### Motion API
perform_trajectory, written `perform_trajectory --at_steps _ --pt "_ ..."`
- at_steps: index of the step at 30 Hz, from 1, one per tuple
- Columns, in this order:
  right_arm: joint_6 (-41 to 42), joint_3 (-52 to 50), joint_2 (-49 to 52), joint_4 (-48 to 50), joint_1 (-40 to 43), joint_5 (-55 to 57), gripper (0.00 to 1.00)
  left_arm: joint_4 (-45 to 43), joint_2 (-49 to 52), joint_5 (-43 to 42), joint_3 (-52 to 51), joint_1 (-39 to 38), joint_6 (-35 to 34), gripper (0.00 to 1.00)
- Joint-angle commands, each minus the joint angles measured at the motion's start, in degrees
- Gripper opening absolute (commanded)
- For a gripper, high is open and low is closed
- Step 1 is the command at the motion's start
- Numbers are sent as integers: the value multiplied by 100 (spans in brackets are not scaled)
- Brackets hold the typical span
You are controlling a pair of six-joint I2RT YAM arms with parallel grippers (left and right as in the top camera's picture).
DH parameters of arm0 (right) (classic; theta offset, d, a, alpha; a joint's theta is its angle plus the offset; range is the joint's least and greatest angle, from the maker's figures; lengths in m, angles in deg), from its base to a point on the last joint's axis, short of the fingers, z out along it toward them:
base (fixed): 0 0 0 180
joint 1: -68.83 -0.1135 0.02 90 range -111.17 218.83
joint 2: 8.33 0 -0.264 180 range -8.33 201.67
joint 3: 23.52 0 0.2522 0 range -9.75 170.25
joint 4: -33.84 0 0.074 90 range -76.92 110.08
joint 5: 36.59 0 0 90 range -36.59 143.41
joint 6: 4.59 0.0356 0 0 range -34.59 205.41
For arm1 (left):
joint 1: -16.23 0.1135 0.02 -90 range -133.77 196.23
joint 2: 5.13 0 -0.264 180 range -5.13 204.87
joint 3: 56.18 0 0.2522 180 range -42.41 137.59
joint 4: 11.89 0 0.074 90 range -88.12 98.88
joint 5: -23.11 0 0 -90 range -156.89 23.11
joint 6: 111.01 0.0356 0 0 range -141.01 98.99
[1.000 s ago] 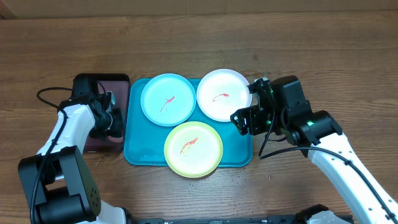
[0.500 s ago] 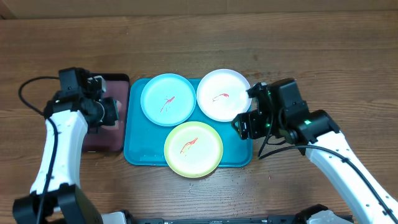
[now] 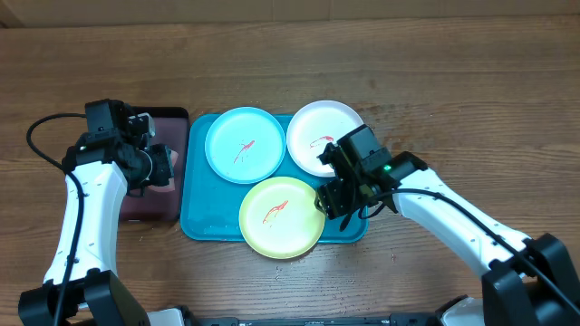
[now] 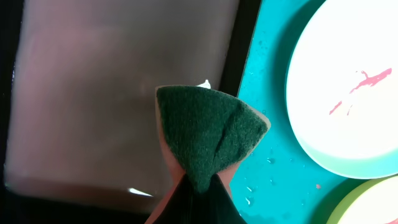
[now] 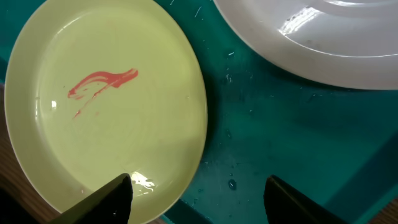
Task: Clean dirty plates on tray and stack at the side
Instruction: 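Grip the yellow plate rim with the right gripper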
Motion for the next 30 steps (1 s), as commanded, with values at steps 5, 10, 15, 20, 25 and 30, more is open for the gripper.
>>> perform_trajectory --at_steps 5,10,15,20,25,30 --pt "170 83 492 61 -166 -9 69 -26 -26 -122 61 20 -20 4" --pt "212 63 986 260 -170 -9 66 -39 -26 -127 61 20 -20 4" --pt "208 66 1126 387 -170 55 38 -68 -26 -129 61 20 -17 4" --pt "208 92 1126 535 -170 323 19 -271 -26 -656 61 -22 -2 4" --pt "205 236 1126 511 -170 527 10 -407 -26 -1416 61 -372 149 4" --pt "208 378 1126 398 -170 555 7 -334 -26 -2312 61 -1119 151 4"
